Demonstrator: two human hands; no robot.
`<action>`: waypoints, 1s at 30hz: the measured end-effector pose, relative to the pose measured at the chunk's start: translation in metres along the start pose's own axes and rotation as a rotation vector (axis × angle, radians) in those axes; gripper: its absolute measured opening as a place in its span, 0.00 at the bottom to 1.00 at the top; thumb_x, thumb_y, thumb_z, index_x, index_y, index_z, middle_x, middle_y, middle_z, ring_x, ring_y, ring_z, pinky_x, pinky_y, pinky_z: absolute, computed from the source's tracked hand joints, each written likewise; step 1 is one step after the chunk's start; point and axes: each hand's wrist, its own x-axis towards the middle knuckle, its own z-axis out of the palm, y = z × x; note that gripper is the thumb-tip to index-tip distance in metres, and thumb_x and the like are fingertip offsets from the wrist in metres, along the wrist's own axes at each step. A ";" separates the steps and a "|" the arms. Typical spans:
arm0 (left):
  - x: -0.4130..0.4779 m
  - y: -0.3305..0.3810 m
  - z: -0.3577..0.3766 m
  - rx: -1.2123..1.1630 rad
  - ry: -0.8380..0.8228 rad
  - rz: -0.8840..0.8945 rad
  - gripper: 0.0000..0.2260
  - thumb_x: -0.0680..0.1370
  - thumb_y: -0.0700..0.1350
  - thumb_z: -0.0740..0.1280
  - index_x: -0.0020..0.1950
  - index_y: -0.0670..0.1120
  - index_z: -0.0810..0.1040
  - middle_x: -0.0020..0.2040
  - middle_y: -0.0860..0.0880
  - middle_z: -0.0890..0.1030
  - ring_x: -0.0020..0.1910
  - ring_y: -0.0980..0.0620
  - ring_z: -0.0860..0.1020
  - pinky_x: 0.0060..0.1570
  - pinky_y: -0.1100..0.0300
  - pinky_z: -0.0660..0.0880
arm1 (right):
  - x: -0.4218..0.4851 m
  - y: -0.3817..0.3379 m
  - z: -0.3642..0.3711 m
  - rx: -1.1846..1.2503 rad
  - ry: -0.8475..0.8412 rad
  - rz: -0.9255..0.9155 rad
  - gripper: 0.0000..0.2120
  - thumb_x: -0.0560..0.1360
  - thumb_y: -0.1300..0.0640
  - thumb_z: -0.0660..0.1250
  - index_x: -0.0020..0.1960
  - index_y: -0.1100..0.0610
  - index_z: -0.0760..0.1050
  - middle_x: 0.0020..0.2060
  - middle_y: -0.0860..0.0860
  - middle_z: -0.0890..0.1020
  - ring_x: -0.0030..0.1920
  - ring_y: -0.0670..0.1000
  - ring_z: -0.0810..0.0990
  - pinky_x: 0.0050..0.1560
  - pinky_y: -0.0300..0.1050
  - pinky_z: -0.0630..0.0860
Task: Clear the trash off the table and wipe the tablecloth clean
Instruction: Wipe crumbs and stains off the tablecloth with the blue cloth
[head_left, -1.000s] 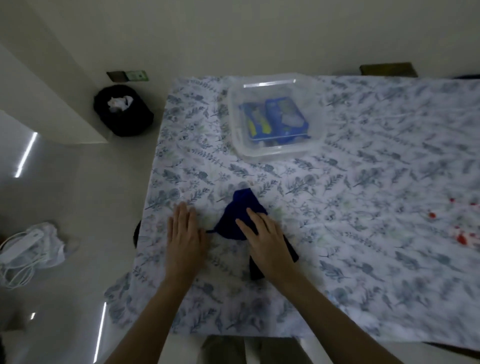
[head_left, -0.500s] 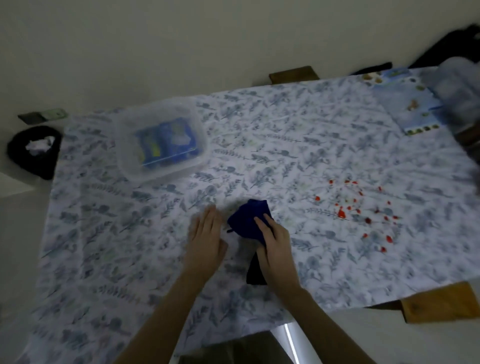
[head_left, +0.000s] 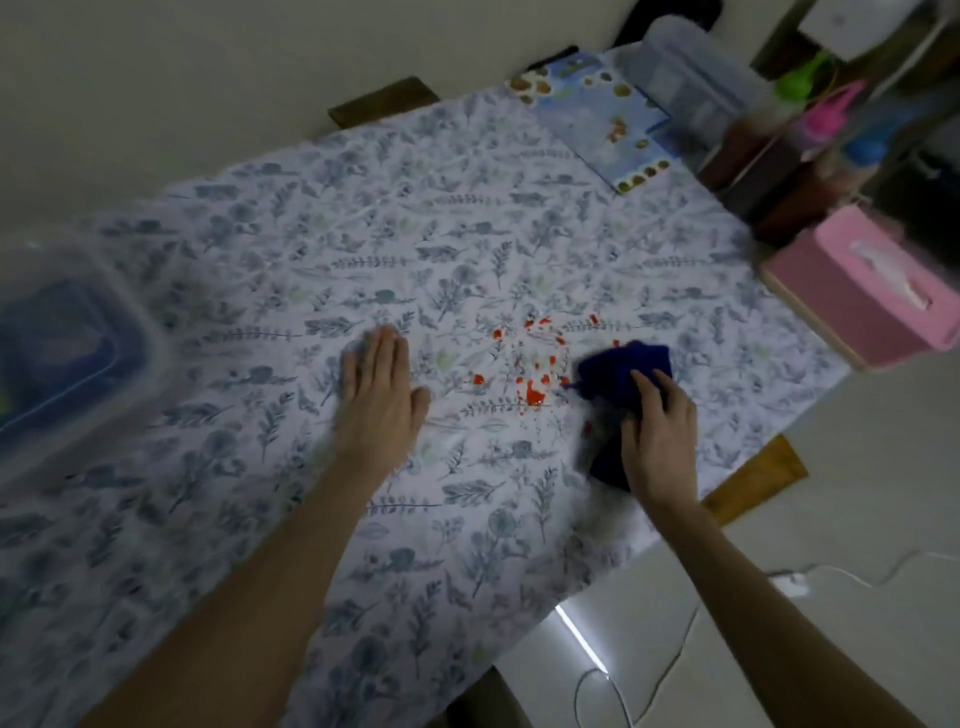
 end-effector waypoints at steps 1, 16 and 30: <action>0.004 0.001 0.002 0.005 -0.025 -0.007 0.29 0.81 0.55 0.44 0.77 0.38 0.52 0.79 0.40 0.52 0.79 0.44 0.49 0.75 0.41 0.49 | 0.006 0.010 0.001 -0.030 -0.019 0.024 0.21 0.78 0.60 0.59 0.71 0.61 0.64 0.70 0.63 0.65 0.68 0.65 0.64 0.68 0.61 0.64; 0.006 0.007 0.014 -0.054 0.097 -0.027 0.27 0.82 0.53 0.46 0.77 0.38 0.55 0.78 0.41 0.56 0.79 0.45 0.50 0.76 0.43 0.51 | 0.089 -0.033 0.041 -0.134 -0.070 0.031 0.26 0.80 0.40 0.41 0.76 0.45 0.50 0.77 0.59 0.51 0.77 0.57 0.46 0.75 0.61 0.44; 0.007 0.009 0.015 -0.169 0.154 -0.043 0.25 0.82 0.50 0.49 0.76 0.40 0.58 0.78 0.45 0.58 0.78 0.51 0.53 0.76 0.45 0.52 | 0.040 -0.041 0.058 -0.207 -0.271 -0.760 0.24 0.80 0.52 0.50 0.75 0.56 0.59 0.75 0.59 0.59 0.76 0.57 0.55 0.73 0.59 0.56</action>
